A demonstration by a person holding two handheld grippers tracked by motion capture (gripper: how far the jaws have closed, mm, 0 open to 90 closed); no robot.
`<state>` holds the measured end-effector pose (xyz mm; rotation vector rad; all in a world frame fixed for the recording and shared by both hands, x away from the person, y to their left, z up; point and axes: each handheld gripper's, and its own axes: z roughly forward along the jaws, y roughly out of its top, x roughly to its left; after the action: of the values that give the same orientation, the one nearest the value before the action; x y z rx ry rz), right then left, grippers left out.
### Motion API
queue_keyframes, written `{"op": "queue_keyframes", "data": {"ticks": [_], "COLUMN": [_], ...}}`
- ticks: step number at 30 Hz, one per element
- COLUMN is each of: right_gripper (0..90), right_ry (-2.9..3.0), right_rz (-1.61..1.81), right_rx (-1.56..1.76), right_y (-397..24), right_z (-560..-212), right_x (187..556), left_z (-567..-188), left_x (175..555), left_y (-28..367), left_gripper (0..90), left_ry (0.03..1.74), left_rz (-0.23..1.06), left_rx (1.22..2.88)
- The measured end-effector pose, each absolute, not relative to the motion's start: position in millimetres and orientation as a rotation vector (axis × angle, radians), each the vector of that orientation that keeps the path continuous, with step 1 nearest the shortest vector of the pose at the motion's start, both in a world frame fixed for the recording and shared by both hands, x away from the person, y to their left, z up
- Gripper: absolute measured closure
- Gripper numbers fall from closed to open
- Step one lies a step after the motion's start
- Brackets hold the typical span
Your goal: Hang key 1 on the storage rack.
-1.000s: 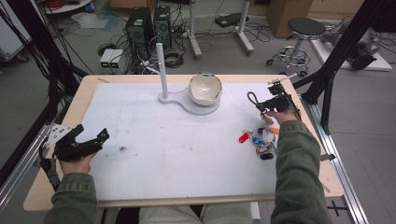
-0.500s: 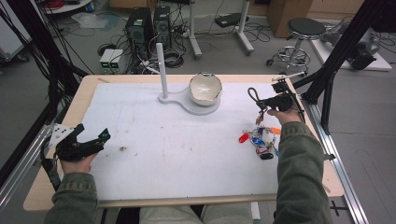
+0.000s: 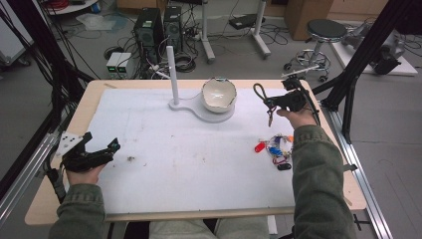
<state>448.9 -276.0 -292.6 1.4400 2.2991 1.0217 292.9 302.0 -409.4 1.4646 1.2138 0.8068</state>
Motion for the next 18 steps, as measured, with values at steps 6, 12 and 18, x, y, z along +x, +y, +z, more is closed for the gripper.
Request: {"op": "queue_keyframes", "data": {"ticks": [6, 12, 18], "right_gripper": [77.1, 77.1, 77.1], "right_ry": [2.325, 2.328, 2.349], "right_rz": [0.991, 1.013, 1.017], "right_rx": [1.372, 1.349, 1.331], "right_y": [-257, -245, -230], "right_z": [-275, -263, -253], "right_x": [445, 443, 440], "left_z": [-409, -409, -409], "left_x": [293, 293, 292], "left_y": [301, 302, 302], "left_gripper": [2.0, 2.0, 1.9], "left_ry": [1.213, 1.211, 1.214], "left_rz": [0.816, 0.817, 0.824], "left_rx": [1.465, 1.464, 1.464]}}
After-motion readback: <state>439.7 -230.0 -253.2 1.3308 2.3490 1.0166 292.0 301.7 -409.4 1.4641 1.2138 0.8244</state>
